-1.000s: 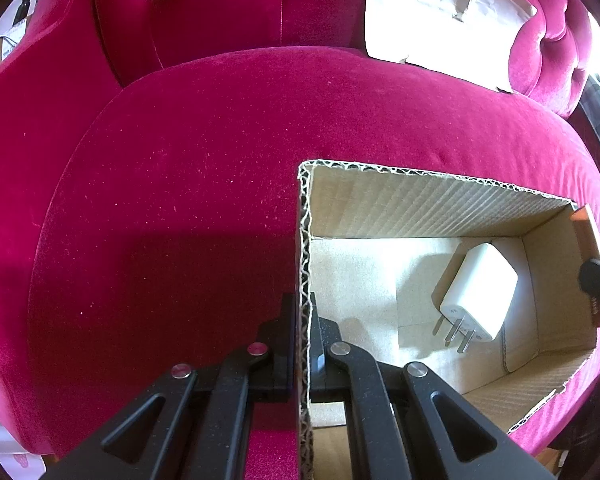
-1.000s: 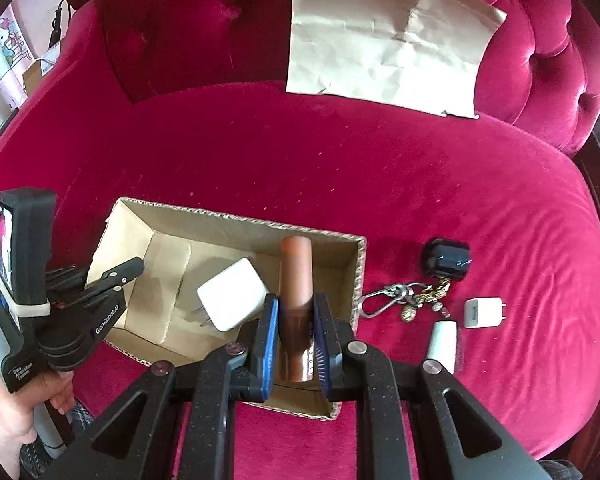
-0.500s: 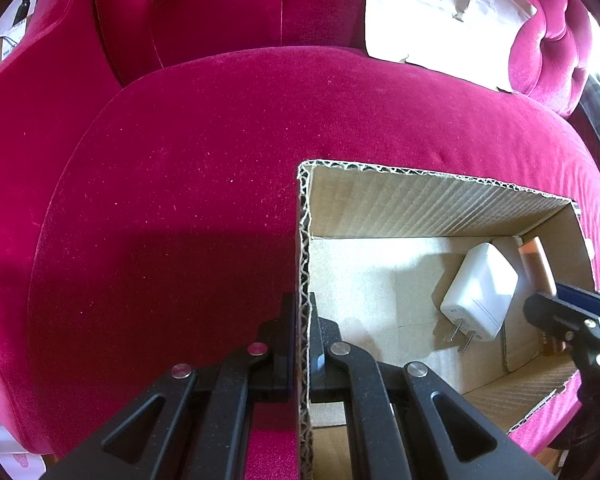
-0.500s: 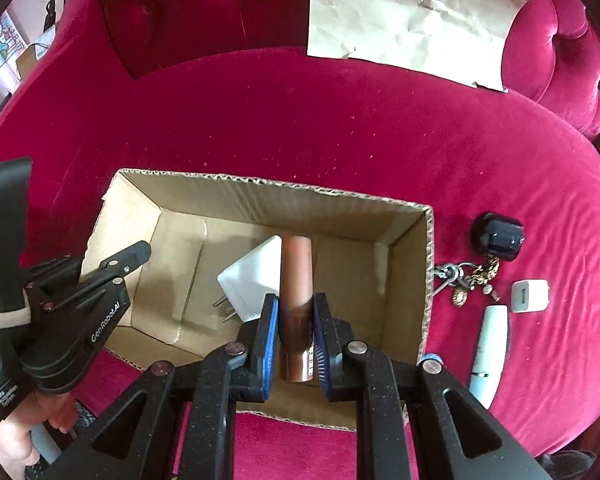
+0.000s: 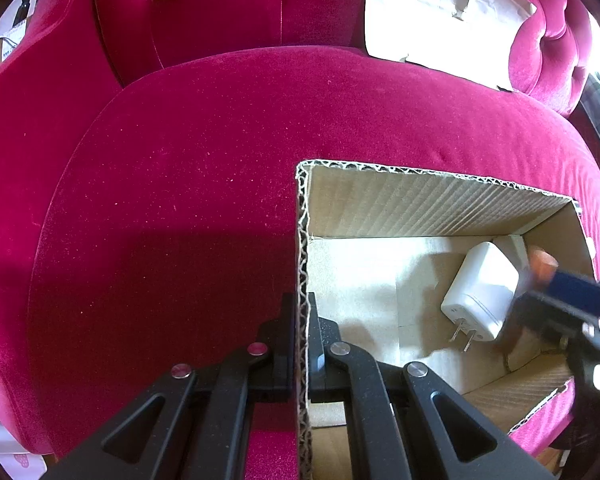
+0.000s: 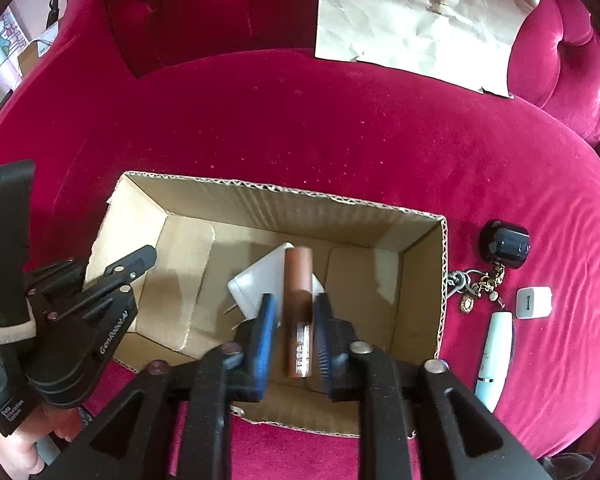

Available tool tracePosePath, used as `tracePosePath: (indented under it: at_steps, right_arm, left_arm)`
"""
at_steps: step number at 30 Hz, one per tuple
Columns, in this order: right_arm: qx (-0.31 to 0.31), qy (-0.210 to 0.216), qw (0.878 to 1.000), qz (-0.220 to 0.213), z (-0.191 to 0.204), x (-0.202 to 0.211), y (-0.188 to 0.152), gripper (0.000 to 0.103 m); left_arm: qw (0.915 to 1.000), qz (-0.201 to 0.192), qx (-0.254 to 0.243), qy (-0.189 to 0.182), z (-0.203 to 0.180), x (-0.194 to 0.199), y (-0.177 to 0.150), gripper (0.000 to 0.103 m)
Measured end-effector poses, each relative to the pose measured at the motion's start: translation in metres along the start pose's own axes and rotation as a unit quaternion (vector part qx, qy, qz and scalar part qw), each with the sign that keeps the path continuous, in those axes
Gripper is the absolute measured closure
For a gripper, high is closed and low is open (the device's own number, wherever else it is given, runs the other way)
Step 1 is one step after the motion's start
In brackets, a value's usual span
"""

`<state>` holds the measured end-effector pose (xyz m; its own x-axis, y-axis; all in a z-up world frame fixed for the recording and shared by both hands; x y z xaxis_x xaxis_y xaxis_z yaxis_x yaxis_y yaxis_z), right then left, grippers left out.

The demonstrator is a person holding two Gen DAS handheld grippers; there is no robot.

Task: Organize rigid objects
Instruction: 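Release the brown tube into the box with the right gripper, then move the right gripper back toward the white cylinder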

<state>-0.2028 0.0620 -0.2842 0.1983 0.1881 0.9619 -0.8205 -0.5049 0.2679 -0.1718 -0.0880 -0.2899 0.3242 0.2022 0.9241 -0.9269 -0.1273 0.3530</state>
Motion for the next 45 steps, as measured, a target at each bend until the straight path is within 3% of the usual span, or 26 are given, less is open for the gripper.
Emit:
tracePosePath:
  at_steps: [2, 5, 10, 27, 45]
  right_arm:
    - [-0.002, -0.007, 1.0, -0.008, 0.0, 0.003, 0.001, 0.026]
    - [0.003, -0.006, 1.0, -0.025, 0.003, 0.011, 0.003, 0.011]
    - [0.006, -0.023, 0.999, -0.032, 0.003, 0.012, 0.008, 0.001]
    - [-0.003, -0.023, 0.999, -0.037, -0.008, 0.023, 0.01, 0.0]
    - [-0.037, -0.04, 0.997, -0.058, -0.064, 0.052, 0.008, 0.0]
  left_arm:
    - [1.0, 0.0, 0.0, 0.0, -0.001, -0.001, 0.0, 0.1]
    - [1.0, 0.0, 0.0, 0.001, -0.001, -0.001, 0.0, 0.1]
    - [1.0, -0.001, 0.006, 0.005, -0.001, -0.004, 0.006, 0.1]
    - [0.9999, -0.004, 0.004, 0.01, -0.002, 0.0, 0.004, 0.1]
    - [0.9999, -0.003, 0.002, 0.014, -0.003, -0.002, 0.008, 0.101]
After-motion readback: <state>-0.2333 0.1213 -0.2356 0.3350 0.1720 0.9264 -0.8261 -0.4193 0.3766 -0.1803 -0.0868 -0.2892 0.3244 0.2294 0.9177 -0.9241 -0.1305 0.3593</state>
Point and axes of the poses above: each gripper's, at about its wrist camera, not at the fingertips, and x roughly against the way its jaws point, z to its left, y to its top, the point moved 6 cm from there along -x, roughly the way its jaws point, and after that the axes turned 5 degrees about z, right-handed, at the moved point
